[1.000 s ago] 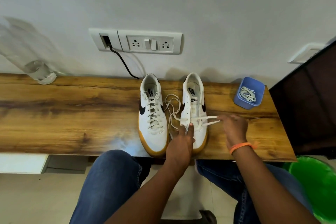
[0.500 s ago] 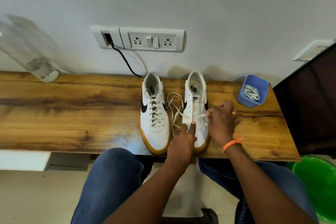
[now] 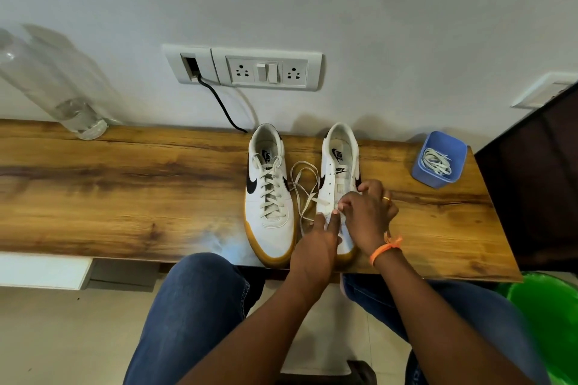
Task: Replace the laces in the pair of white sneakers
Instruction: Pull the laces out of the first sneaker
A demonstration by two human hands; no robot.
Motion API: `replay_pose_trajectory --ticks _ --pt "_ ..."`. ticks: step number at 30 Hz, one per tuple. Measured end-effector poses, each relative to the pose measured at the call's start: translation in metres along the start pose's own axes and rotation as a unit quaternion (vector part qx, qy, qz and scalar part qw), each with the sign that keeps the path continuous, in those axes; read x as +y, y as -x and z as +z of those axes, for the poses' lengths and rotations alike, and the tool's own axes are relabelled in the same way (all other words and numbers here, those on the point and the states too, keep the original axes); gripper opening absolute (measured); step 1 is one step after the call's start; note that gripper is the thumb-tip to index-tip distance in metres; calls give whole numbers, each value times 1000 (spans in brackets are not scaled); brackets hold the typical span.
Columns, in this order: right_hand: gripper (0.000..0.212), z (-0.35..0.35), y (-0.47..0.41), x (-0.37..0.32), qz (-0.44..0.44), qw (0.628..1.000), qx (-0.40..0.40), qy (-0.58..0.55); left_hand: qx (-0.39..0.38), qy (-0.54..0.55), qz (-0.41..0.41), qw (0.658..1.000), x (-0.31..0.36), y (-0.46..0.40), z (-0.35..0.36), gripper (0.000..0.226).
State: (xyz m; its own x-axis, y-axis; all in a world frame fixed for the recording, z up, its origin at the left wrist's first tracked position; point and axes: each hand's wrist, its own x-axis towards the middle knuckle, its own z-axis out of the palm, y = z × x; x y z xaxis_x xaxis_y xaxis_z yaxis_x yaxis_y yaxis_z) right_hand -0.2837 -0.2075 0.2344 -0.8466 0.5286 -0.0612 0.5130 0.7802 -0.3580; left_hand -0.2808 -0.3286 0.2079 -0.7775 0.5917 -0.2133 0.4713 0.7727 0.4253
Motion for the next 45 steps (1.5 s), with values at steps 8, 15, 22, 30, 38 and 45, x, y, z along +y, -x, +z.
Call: replay_pose_trajectory --ticks 8,15,22,30,38,45 --pt "18 -47 -17 51 221 975 3 -31 -25 1 -13 1000 -1 -1 -2 61" --pt "20 -14 5 1 -37 999 19 24 3 4 -3 1000 -2 -1 4 62" --pt "4 -14 -4 7 41 999 6 24 -7 -4 -4 1000 -3 -2 3 58" --pt "10 -38 -7 34 142 989 45 17 -16 -9 -7 1000 -2 0 0 59" --pt "5 1 4 7 -70 996 19 54 -2 -2 5 1000 -2 0 2 62" --pt "6 -41 -11 39 127 987 92 18 -23 -28 -2 999 -2 0 -1 63"
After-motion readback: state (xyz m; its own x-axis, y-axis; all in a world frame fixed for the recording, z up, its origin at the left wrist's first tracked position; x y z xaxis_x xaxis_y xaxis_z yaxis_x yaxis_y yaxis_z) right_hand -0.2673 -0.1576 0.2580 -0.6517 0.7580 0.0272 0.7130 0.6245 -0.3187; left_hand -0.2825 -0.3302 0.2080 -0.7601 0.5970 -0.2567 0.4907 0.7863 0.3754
